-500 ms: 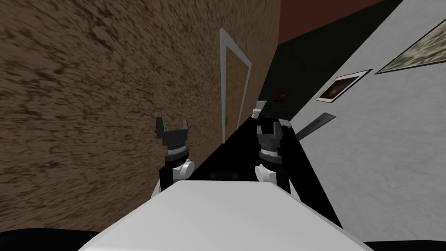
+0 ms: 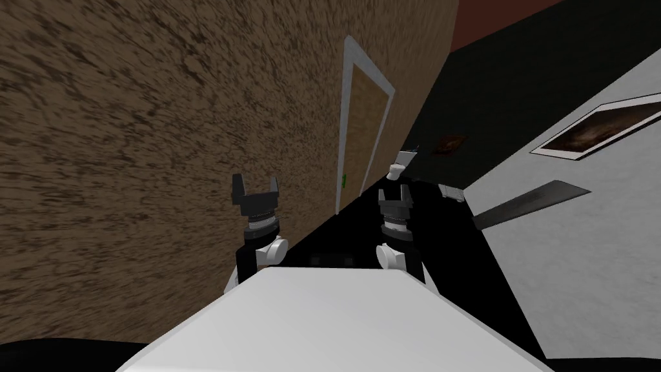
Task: Pull the door open
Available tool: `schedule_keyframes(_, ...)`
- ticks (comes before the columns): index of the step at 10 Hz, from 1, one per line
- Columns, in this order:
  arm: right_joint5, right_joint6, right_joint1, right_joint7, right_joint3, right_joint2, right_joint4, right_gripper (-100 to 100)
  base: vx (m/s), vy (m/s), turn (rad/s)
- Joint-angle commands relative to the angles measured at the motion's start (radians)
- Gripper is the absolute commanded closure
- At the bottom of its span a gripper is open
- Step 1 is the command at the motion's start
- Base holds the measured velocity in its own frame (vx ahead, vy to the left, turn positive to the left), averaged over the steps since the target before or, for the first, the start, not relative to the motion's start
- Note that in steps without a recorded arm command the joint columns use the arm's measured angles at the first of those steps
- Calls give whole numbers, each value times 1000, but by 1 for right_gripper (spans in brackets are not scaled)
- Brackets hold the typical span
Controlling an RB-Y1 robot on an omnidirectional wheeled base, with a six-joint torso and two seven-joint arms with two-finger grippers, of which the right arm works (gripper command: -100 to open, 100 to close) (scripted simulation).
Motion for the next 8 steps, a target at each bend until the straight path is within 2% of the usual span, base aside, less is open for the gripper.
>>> schedule_keyframes(1, -18, -5, -12, -21, -1, -4, 28, -100, 95, -105, 266)
schedule_keyframes(4, -66, -25, -35, -75, -4, -16, 105, -100, 93, -126, 327)
schedule_keyframes(8, -111, -44, -56, -126, -7, -25, 178, -100, 54, -98, 190)
